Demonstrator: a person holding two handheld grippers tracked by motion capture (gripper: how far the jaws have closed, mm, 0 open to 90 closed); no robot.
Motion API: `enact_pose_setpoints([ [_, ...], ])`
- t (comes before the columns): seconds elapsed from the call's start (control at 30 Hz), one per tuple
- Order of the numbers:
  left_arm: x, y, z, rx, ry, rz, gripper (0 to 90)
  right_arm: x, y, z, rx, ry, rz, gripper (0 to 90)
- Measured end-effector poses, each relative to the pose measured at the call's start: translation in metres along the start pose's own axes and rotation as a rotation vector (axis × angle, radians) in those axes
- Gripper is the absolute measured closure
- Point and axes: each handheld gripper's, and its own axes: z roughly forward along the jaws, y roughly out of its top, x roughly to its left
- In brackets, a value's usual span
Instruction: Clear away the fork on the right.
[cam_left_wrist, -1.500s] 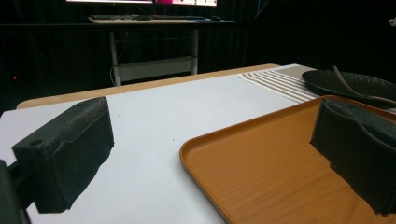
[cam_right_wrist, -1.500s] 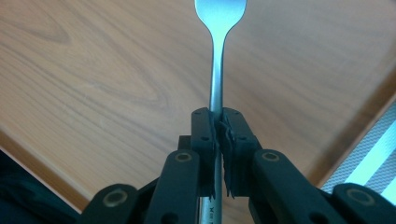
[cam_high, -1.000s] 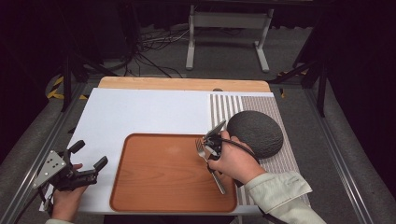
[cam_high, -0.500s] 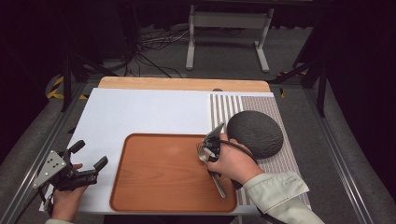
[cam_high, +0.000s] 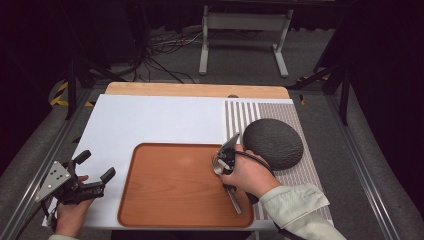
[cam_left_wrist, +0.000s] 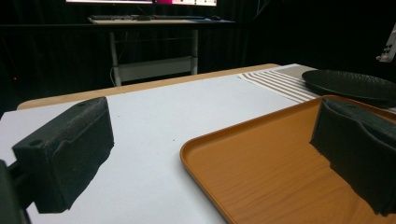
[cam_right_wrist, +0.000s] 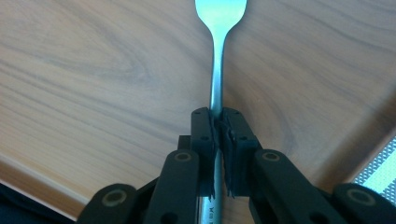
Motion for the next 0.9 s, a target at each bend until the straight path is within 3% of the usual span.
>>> enact_pose_setpoints([
  [0.27,0.0000,0.0000,0.0000,0.000,0.000,0.000,0.2,-0.0005,0.0002,0.0020,0.002,-0.001,0.009,84.0],
  [0.67,0.0002,0.0001,-0.0001,0.000,0.001,0.001,0.2,-0.0004,-0.0004,-0.0035,-0.038,0.013,-0.010,72.5],
  [0.77,0.0000,-0.0001,0.0001,0.001,0.000,0.000,0.2,-0.0006,-0.0011,-0.0050,-0.088,0.028,-0.044,52.8],
  [0.8,0.0000,-0.0001,0.0001,0.001,0.000,0.000,0.2,-0.0006,-0.0011,-0.0050,-0.088,0.028,-0.044,52.8],
  [0.83,0.0000,-0.0002,0.0002,0.001,0.000,-0.001,0.2,-0.0006,-0.0012,-0.0046,-0.149,0.060,-0.075,38.8],
  [0.9,0.0000,-0.0002,0.0004,0.001,0.000,-0.002,0.2,-0.0004,-0.0009,-0.0052,-0.213,0.077,-0.139,26.2],
])
